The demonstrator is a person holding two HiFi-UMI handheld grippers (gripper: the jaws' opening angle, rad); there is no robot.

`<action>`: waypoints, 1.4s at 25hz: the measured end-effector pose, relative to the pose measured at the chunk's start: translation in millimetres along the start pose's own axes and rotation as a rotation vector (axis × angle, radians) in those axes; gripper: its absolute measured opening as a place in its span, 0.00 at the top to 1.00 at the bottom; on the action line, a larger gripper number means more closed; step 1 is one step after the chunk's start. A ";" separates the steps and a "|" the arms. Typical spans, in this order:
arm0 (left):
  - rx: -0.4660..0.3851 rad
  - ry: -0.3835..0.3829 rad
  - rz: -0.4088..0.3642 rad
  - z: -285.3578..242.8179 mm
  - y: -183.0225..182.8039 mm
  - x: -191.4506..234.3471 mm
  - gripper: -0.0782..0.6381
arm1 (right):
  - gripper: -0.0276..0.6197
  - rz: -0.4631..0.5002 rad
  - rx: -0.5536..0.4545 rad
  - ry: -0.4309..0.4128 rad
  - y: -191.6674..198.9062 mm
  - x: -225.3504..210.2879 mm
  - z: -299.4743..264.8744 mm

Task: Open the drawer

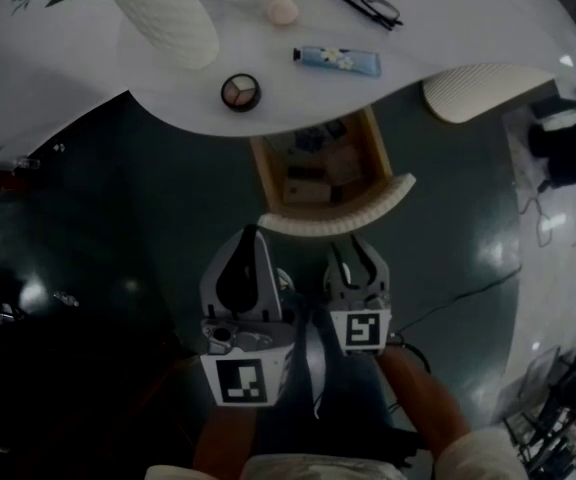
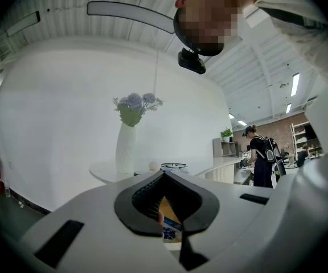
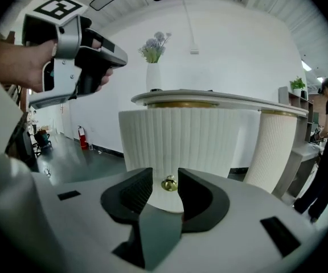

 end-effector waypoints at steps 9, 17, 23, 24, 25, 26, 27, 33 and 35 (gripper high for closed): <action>-0.028 -0.004 -0.006 -9.8 -69.0 4.1 0.89 | 0.76 -0.046 -0.185 -0.017 -142.5 -8.7 52.0; -0.048 -0.021 -0.019 -2.7 -138.8 16.4 0.89 | 0.76 0.025 -0.345 0.026 -265.7 -19.6 86.4; -0.065 -0.033 -0.021 5.6 -186.3 21.7 0.89 | 0.76 0.022 -0.442 0.048 -338.1 -25.2 115.0; -0.066 -0.031 -0.025 8.0 -192.3 22.2 0.89 | 0.76 0.023 -0.457 0.051 -347.4 -24.6 119.9; -0.073 -0.027 -0.028 9.9 -198.6 22.7 0.89 | 0.76 0.029 -0.472 0.054 -355.9 -24.1 124.3; -0.083 -0.026 -0.028 10.8 -205.1 23.4 0.89 | 0.77 0.032 -0.485 0.056 -363.6 -24.1 127.9; -0.094 -0.027 -0.025 11.4 -211.5 24.1 0.89 | 0.77 0.032 -0.495 0.056 -370.7 -24.1 130.7; -0.134 -0.021 -0.034 10.4 -235.7 22.6 0.89 | 0.79 0.050 -0.536 0.008 -402.6 -12.5 134.4; -0.149 -0.014 -0.029 8.3 -242.5 21.7 0.89 | 0.85 0.057 -0.549 0.009 -413.3 -10.0 134.6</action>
Point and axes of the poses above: the fingertips, and each gripper's own axes: z backward along the fingers, x to its left, y out of its underside, the point moved 2 cm from there along z, backward along the fingers, and after that the axes turned 1 degree about -x, right-handed, at the moved point
